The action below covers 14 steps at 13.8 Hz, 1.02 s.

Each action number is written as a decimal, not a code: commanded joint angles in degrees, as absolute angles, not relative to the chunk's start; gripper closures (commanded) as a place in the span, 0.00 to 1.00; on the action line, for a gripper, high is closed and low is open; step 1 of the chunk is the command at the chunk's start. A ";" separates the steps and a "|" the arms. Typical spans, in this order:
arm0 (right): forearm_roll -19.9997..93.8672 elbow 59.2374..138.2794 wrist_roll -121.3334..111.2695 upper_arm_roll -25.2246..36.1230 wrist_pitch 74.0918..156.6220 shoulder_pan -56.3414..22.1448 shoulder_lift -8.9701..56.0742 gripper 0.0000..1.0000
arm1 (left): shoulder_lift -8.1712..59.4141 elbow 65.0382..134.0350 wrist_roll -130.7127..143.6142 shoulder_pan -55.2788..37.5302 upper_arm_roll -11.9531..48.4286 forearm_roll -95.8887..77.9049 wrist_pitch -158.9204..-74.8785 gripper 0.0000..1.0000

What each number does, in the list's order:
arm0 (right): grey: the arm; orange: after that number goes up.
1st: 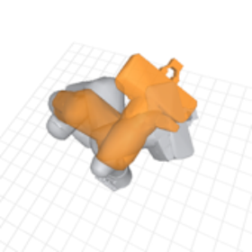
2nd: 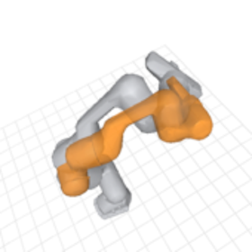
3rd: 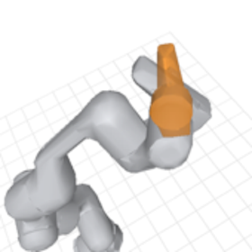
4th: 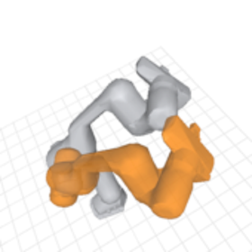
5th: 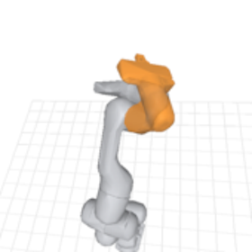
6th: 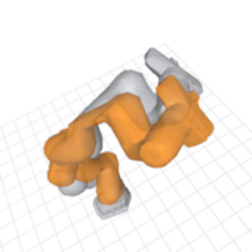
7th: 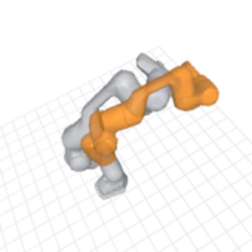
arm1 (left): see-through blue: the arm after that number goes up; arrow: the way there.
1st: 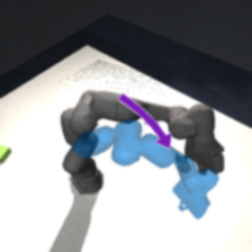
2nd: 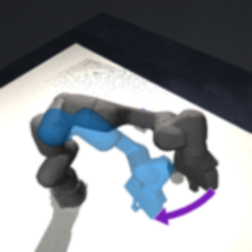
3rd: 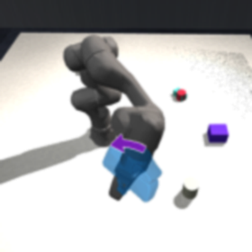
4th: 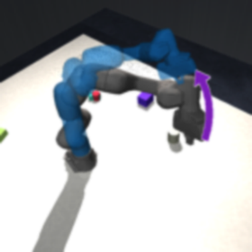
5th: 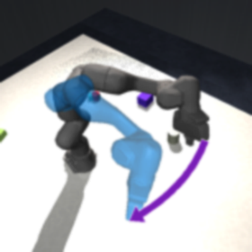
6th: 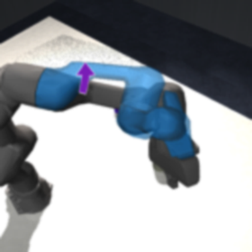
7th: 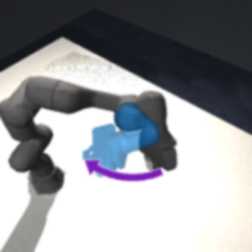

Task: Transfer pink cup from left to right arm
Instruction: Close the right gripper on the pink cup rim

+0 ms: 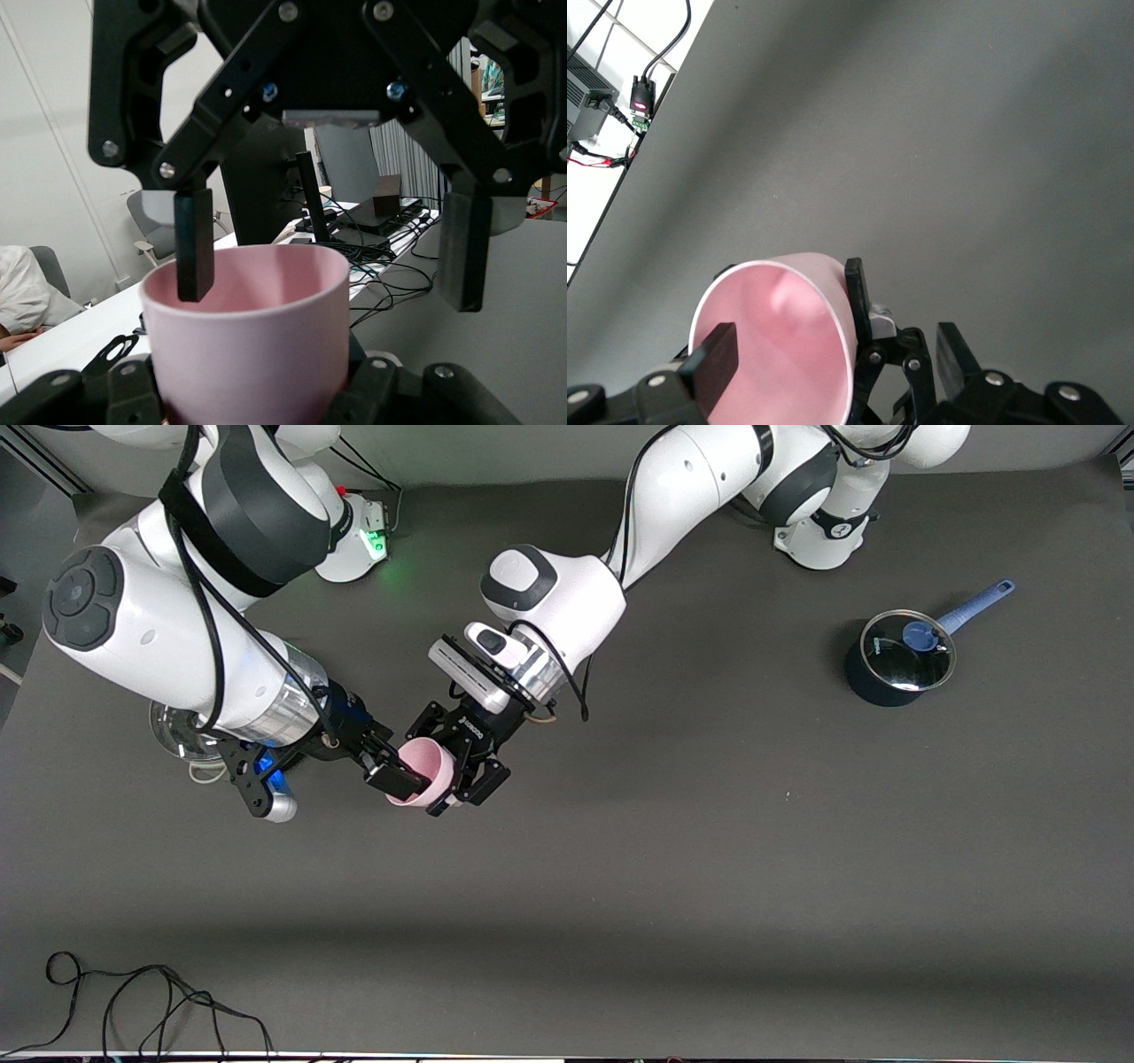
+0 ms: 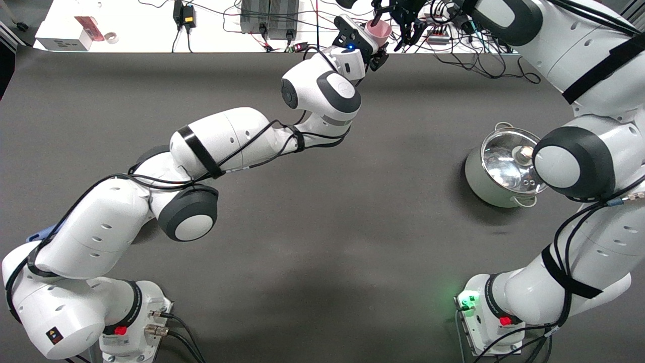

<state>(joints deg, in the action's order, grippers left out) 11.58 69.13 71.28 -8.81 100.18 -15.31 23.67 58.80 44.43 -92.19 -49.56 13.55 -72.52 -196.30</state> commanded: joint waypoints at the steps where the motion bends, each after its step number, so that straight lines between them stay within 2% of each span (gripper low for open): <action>1: 12.74 70.84 72.42 -8.53 101.07 -15.82 22.59 0.03 | 59.06 43.33 -90.35 -50.36 12.74 -71.81 -196.96 1.00; 3: 12.74 70.75 72.51 -8.53 100.99 -15.65 22.50 0.09 | 59.06 43.33 -90.35 -50.36 12.74 -71.81 -196.96 1.00; 4: 12.74 70.75 72.51 -8.53 100.99 -15.64 22.41 0.21 | 59.06 43.33 -90.26 -50.36 12.74 -71.81 -196.96 1.00; 6: 12.66 70.66 72.42 -8.53 100.99 -15.64 22.50 0.53 | 59.06 43.33 -90.26 -50.36 12.74 -71.81 -196.96 1.00; 7: 12.57 70.40 72.42 -8.53 100.99 -15.73 22.41 0.64 | 59.06 43.33 -90.26 -50.36 12.74 -71.81 -196.96 1.00; 8: 12.13 70.23 72.25 -8.53 100.99 -15.65 22.41 0.71 | 59.06 43.33 -90.35 -50.36 12.74 -71.81 -196.96 1.00; 9: 11.95 70.14 72.07 -8.53 100.99 -15.73 22.41 0.74 | 59.06 43.33 -90.26 -50.36 12.74 -71.81 -196.96 1.00; 11: 11.69 69.53 71.81 -8.35 100.99 -15.73 22.33 0.95 | 59.06 43.33 -90.35 -50.36 12.74 -71.81 -196.96 1.00; 12: 11.52 69.26 71.72 -8.35 100.90 -15.73 22.41 1.00 | 59.06 43.33 -90.26 -50.36 12.74 -71.81 -196.96 1.00; 14: 10.37 69.00 71.63 -8.44 100.72 -15.64 22.41 1.00 | 59.06 43.33 -90.26 -50.36 12.74 -71.81 -196.96 1.00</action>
